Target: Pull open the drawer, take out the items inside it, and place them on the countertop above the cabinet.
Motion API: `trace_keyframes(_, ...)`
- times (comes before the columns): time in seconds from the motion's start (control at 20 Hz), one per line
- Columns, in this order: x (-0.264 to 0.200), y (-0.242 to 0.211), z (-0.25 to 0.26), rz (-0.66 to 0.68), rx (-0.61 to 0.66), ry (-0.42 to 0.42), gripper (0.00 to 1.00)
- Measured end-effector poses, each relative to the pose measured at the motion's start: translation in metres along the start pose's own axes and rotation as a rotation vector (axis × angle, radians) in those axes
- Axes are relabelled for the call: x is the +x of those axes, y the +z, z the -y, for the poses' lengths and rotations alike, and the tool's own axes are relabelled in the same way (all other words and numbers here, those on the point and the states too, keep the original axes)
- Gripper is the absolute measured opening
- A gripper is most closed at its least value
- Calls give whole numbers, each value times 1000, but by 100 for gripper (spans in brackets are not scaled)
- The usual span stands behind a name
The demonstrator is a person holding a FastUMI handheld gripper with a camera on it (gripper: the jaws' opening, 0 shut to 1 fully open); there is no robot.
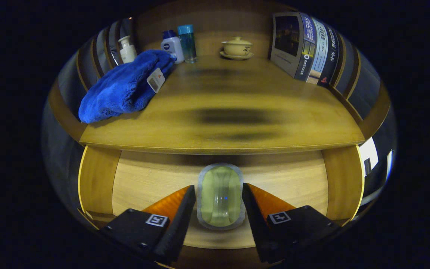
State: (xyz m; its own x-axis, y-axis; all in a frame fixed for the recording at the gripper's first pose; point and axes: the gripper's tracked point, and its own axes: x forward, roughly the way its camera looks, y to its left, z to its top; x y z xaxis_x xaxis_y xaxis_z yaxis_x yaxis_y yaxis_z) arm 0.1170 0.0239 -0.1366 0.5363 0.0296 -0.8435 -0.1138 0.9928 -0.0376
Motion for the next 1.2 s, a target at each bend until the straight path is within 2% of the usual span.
trace_keyframes(0.25,10,-12,-5,-96,35,34,58)
trace_keyframes(0.35,12,-14,-3,-111,21,22,48)
trace_keyframes(0.45,11,-15,-1,-109,-8,16,32)
trace_keyframes(0.5,10,-17,0,-106,-19,7,27)
trace_keyframes(0.6,3,-16,2,-87,-9,-16,27)
trace_keyframes(0.7,-10,-11,-2,-68,7,5,21)
trace_keyframes(1.2,-101,22,6,5,-13,33,21)
